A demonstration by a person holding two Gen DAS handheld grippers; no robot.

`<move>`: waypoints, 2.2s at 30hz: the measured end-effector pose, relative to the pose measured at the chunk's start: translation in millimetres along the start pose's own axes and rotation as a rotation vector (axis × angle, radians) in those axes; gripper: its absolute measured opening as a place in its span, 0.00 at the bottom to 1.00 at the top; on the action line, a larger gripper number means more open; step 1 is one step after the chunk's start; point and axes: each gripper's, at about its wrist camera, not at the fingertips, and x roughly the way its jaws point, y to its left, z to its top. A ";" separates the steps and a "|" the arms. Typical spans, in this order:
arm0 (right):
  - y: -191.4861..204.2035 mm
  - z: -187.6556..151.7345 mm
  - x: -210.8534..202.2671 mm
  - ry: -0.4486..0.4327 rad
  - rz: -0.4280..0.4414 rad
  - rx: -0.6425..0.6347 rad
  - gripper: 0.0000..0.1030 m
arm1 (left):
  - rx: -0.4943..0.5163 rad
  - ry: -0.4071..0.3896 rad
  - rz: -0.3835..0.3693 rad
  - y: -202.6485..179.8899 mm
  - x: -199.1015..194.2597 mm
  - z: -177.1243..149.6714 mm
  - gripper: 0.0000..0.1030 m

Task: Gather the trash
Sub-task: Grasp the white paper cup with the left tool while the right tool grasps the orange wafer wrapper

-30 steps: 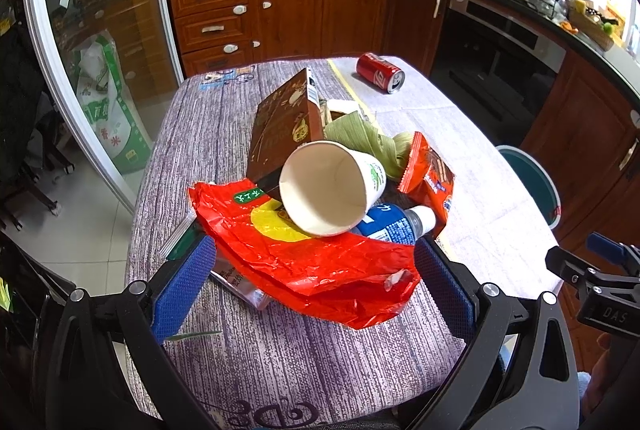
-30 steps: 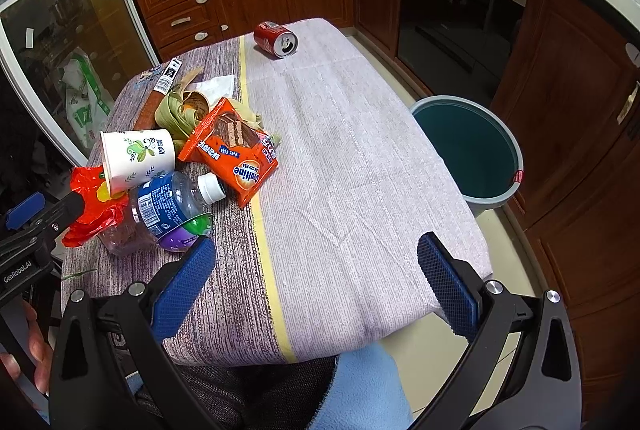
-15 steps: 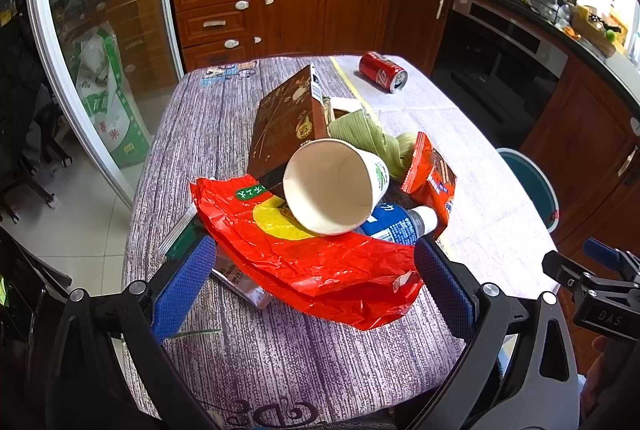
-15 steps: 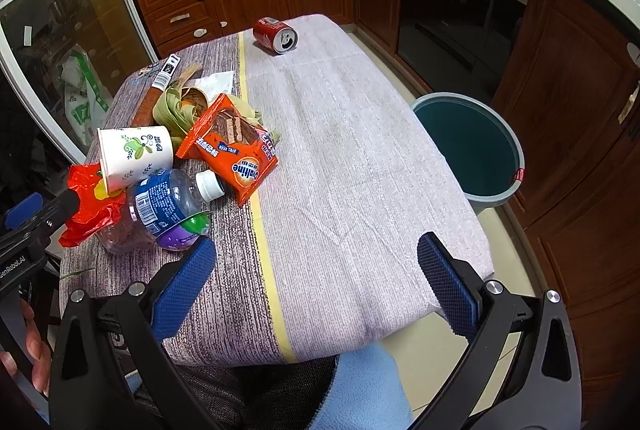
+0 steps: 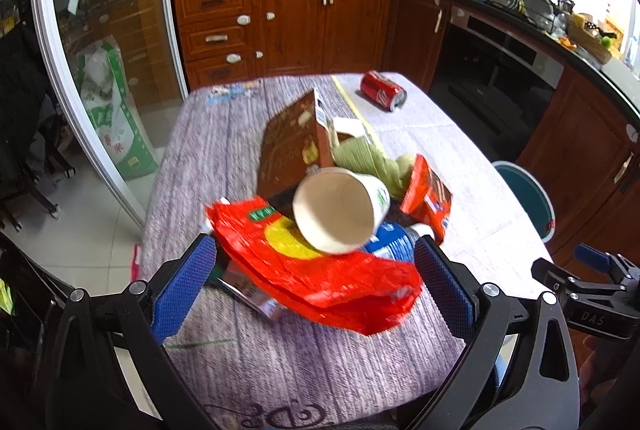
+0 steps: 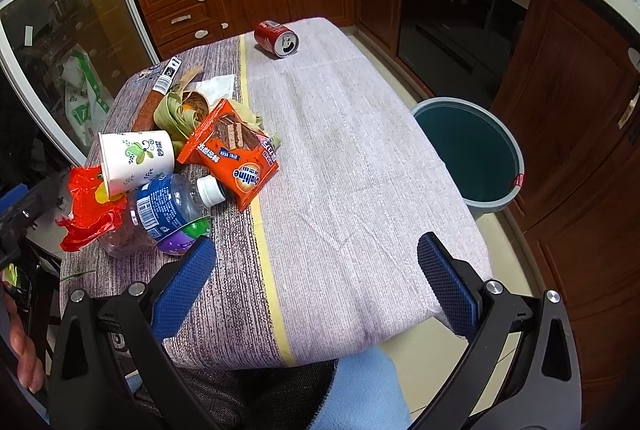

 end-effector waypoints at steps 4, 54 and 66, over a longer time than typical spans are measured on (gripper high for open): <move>2.5 3.9 -0.4 -0.008 -0.002 -0.017 0.94 | -0.017 -0.016 0.021 15.0 -3.2 8.7 0.96; 71.0 68.2 143.5 0.194 0.246 -0.178 0.86 | 0.142 0.080 -0.362 -17.4 67.2 49.1 0.03; 36.4 64.0 113.1 0.153 0.334 -0.106 0.19 | 0.162 0.071 -0.350 -37.2 63.0 54.3 0.03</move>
